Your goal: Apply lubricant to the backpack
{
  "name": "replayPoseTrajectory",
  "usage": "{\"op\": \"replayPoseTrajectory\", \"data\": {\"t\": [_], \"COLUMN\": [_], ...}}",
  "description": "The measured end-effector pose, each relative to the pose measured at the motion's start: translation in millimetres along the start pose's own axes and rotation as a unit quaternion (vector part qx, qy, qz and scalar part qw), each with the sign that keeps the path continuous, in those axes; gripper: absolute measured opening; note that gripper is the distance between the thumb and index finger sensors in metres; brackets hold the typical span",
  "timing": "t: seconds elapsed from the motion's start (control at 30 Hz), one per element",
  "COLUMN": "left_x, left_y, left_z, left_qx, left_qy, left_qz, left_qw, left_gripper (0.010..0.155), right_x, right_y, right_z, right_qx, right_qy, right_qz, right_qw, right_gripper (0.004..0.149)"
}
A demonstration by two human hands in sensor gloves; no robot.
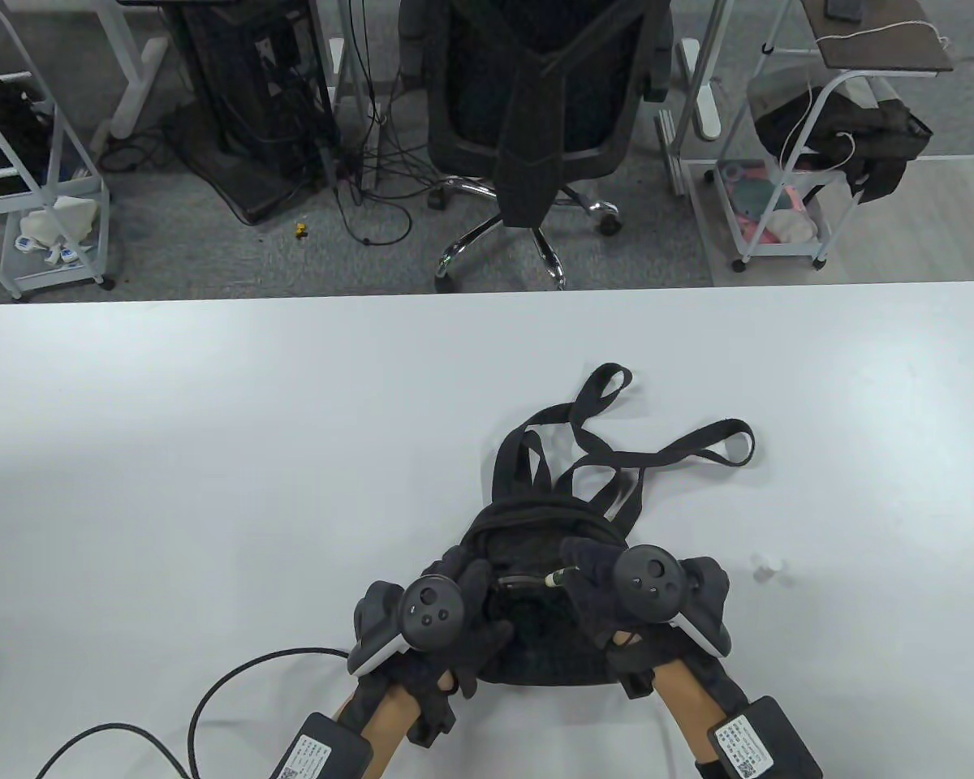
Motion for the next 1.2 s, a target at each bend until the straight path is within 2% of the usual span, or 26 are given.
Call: {"op": "replayPoseTrajectory", "data": {"t": [0.23, 0.43, 0.67, 0.87, 1.1, 1.2], "left_x": [0.0, 0.1, 0.1, 0.3, 0.3, 0.4], "left_y": [0.0, 0.2, 0.1, 0.3, 0.3, 0.2], "left_z": [0.0, 0.2, 0.2, 0.5, 0.5, 0.4], "left_qx": [0.000, 0.001, 0.001, 0.001, 0.002, 0.001], "left_qy": [0.000, 0.000, -0.001, -0.001, -0.001, -0.001], "left_qz": [0.000, 0.000, 0.000, -0.001, 0.000, 0.000], "left_qw": [1.000, 1.000, 1.000, 1.000, 1.000, 1.000], "left_gripper": [0.081, 0.081, 0.081, 0.082, 0.082, 0.081], "right_x": [2.1, -0.8, 1.9, -2.0, 1.7, 1.0], "right_y": [9.5, 1.2, 9.9, 4.1, 13.2, 11.2], "right_z": [-5.4, 0.3, -5.7, 0.5, -7.1, -4.6], "right_qx": [0.032, -0.009, 0.042, -0.007, 0.038, 0.018], "right_qy": [0.004, -0.002, 0.004, -0.005, 0.004, 0.002], "right_qz": [0.009, 0.002, 0.008, 0.005, 0.011, 0.010], "right_qw": [0.999, 1.000, 0.999, 1.000, 0.999, 1.000], "right_gripper": [0.040, 0.040, 0.040, 0.040, 0.040, 0.040]}}
Point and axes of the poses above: the tracker on the back of each hand, its own y axis roughly to the thumb side, its own x axis roughly from the wrist to the fingertips, z = x × y, the point moved 2 cm from there along x, roughly from the wrist to the fingertips, and after that the axes turned 1 degree about -y, right-handed, at the moved point
